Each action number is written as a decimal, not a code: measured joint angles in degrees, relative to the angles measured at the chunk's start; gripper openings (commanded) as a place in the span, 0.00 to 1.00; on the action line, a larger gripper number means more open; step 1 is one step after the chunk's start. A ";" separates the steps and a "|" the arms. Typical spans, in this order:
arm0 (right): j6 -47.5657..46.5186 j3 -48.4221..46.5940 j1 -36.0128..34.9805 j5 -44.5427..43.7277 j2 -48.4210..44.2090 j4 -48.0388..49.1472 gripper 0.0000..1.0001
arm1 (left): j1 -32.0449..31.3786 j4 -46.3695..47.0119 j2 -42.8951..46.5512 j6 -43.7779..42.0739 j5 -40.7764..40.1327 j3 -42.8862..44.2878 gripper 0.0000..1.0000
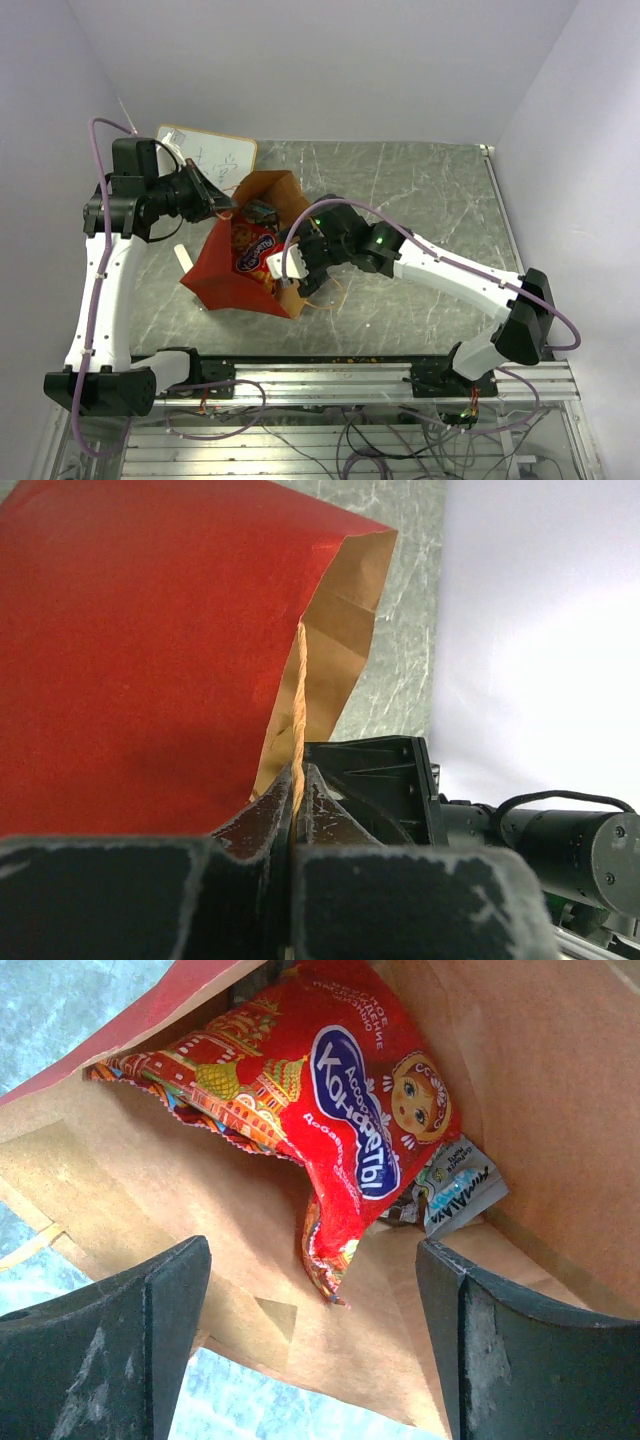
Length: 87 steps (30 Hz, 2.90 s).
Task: Take the snacks out of the paper bag
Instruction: Take out the snack from the paper bag.
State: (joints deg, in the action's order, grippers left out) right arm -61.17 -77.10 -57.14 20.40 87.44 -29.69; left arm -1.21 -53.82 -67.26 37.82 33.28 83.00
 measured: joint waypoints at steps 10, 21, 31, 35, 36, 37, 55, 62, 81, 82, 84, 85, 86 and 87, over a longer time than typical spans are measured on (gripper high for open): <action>-0.31 5.44 -0.48 -0.17 0.04 3.93 0.79 | -2.05 -2.62 -2.12 -4.96 -3.28 3.56 0.07; -3.28 5.09 -1.51 -5.27 4.90 9.68 0.79 | -5.40 -3.78 -3.34 -5.95 -3.65 3.74 0.07; -7.76 -0.63 -2.12 -11.37 14.03 9.62 0.74 | -5.86 -5.11 -3.32 -7.02 -3.69 3.69 0.07; -8.17 -1.90 -2.14 -12.46 15.19 10.14 0.71 | -5.97 -5.88 -3.37 -7.91 -3.72 4.04 0.07; -8.15 -2.64 -2.19 -12.63 15.56 10.21 0.71 | -5.99 -6.05 -3.39 -8.11 -3.74 4.33 0.07; -8.13 -3.17 -2.23 -12.76 15.93 10.54 0.70 | -6.01 -6.12 -3.48 -8.44 -3.74 4.74 0.07; -5.31 -2.89 -2.32 -12.92 16.65 15.19 0.00 | -6.03 -7.23 -3.89 -9.97 -4.59 6.51 0.07; -4.61 -2.89 -2.45 -12.92 16.65 15.23 0.00 | -6.03 -7.17 -3.32 -9.70 -4.76 6.03 0.07; -0.68 -2.71 -2.47 -13.49 16.09 17.44 0.00 | -6.03 -7.10 -2.95 -9.29 -5.27 5.66 0.07; -0.48 -2.71 -2.47 -13.57 15.98 17.62 0.00 | -6.03 -7.10 -2.95 -9.29 -5.29 5.66 0.07; 0.50 -2.71 -2.45 -13.81 15.65 18.14 0.00 | -6.03 -7.13 -2.93 -9.29 -5.62 5.66 0.07; 0.90 -2.71 -2.45 -13.86 15.56 18.36 0.00 | -6.03 -7.13 -2.91 -9.31 -5.84 5.66 0.07; 1.49 -2.78 -2.43 -13.97 15.43 18.69 0.00 | -6.03 -7.13 -2.86 -9.31 -6.10 5.66 0.07; 1.90 -2.84 -2.43 -14.05 15.34 18.86 0.00 | -6.03 -7.15 -2.80 -9.31 -6.27 5.66 0.07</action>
State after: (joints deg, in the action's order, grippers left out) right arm -59.27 -79.94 -59.57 6.35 102.78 -10.83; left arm -7.25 -60.97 -70.06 28.51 27.00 88.66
